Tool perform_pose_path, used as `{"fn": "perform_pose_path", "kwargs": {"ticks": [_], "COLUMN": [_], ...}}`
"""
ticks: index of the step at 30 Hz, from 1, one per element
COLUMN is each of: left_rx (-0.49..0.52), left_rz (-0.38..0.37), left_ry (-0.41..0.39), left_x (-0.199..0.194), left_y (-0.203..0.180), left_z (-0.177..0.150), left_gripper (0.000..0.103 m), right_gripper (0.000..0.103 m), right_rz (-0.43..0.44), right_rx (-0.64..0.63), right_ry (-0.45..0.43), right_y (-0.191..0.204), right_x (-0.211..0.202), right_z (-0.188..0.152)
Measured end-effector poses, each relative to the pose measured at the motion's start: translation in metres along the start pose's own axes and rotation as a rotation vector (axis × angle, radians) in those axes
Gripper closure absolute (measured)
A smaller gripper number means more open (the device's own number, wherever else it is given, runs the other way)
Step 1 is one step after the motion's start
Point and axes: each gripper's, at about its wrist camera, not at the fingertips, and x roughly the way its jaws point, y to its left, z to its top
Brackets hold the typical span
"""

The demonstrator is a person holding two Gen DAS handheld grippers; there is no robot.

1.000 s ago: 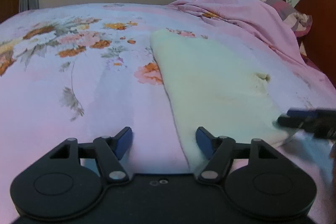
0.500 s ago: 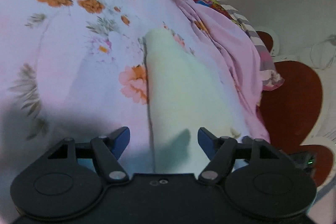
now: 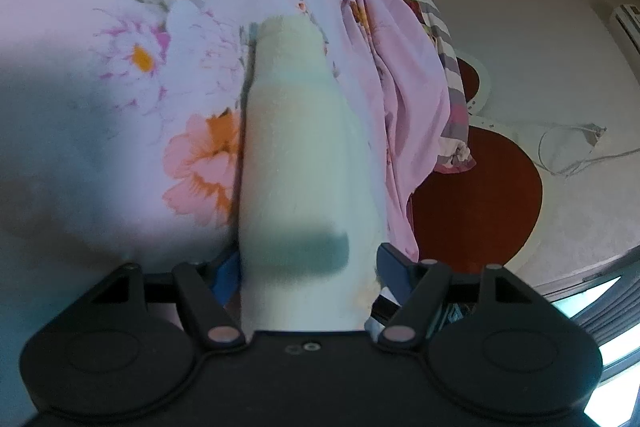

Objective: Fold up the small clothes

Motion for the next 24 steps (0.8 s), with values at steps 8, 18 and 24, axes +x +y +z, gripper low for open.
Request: {"fn": "perform_pose_path", "kwargs": {"ticks": [8,18,24], "left_rx": [0.068,0.171,0.288], "left_rz": [-0.032,-0.012,0.082], "left_ry": [0.031,-0.013,-0.068], "left_x": [0.009,0.020,0.024], "left_y": [-0.002,-0.009,-0.022], "left_z": [0.005,0.008,-0.001], "left_gripper": [0.035,0.052,0.068], "right_gripper": [0.039,0.040,0.068], "right_rz": [0.071,0.091,0.016], "right_rx": [0.023,-0.026,-0.106], "right_ry": [0.050,0.085,0.097], "right_y": [-0.007,-0.007,0.006], "right_x": [0.009,0.017,0.025], "right_z": [0.010,0.010,0.007]}}
